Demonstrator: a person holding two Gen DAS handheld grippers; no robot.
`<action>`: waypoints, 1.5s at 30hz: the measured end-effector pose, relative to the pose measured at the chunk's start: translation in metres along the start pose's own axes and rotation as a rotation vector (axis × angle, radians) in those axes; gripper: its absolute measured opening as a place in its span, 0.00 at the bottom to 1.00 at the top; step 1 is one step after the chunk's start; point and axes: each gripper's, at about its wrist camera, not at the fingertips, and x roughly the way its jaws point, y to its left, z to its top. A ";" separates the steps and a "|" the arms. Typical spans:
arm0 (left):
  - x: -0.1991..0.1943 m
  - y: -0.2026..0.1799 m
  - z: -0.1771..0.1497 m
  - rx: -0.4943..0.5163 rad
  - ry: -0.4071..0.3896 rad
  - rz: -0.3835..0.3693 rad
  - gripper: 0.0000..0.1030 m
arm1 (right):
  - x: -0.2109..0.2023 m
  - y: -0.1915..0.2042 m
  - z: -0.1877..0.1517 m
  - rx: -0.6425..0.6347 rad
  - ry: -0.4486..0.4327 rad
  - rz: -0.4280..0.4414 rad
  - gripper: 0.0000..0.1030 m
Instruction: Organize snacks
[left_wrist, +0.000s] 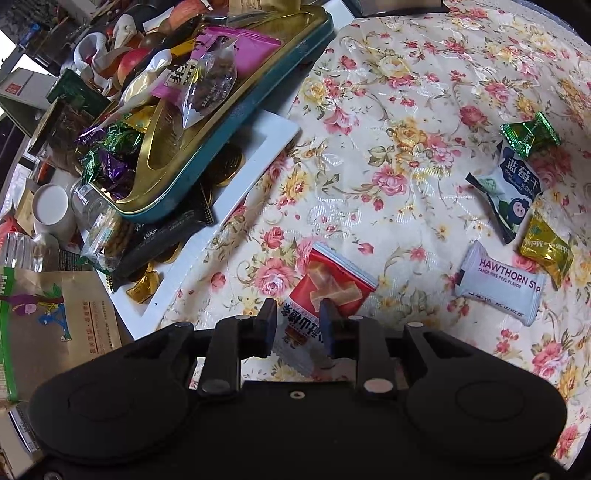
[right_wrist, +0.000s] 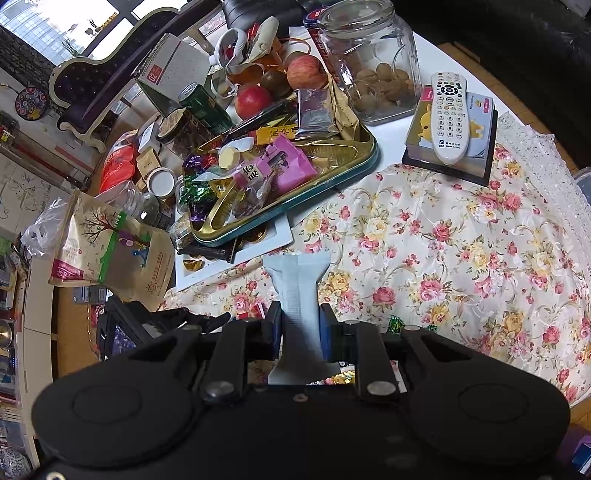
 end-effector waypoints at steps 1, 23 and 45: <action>0.000 0.003 0.001 -0.032 0.008 -0.019 0.35 | 0.000 0.000 0.000 -0.001 0.000 0.002 0.21; -0.028 -0.036 0.032 -0.820 0.209 -0.166 0.35 | -0.038 -0.037 0.012 0.084 -0.098 0.027 0.21; -0.013 -0.054 0.029 -0.878 0.201 -0.137 0.28 | -0.051 -0.056 0.011 0.110 -0.120 0.024 0.22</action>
